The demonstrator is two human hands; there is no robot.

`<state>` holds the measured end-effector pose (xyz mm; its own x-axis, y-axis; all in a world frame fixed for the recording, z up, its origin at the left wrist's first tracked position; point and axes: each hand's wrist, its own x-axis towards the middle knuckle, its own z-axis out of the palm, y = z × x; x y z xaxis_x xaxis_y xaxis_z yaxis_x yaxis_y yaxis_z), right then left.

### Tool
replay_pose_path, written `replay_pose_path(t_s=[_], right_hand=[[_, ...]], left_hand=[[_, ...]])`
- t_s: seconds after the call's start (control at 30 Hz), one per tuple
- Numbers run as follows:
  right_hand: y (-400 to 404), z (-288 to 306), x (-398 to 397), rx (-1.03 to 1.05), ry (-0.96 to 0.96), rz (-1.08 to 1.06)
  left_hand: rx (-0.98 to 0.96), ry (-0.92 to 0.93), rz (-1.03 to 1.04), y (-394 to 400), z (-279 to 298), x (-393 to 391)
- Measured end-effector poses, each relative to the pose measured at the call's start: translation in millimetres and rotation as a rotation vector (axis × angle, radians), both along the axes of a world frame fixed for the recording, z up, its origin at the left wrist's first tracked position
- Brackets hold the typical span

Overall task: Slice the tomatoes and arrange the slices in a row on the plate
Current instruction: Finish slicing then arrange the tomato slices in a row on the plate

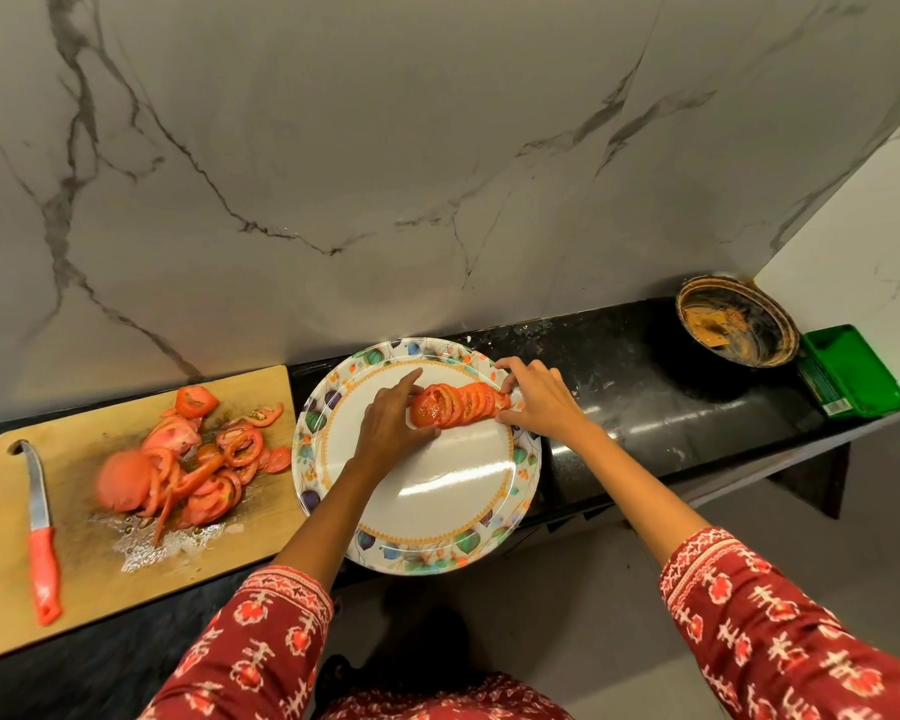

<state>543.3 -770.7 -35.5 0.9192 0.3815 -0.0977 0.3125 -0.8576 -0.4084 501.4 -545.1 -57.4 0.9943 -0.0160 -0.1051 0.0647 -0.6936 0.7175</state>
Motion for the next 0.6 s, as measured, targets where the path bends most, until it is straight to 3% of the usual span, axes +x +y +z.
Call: replay_pose_path(t_s=[0.17, 0.6], right_hand=[[-0.8, 3.9, 4.3, 0.027, 0.072, 0.003], [4.1, 15.9, 6.4, 0.152, 0.008, -0.016]], left_hand=[[-0.051, 0.036, -0.007, 1.4, 0.4, -0.4], [-0.172, -0.014, 0.081, 1.7, 3.9, -10.3]])
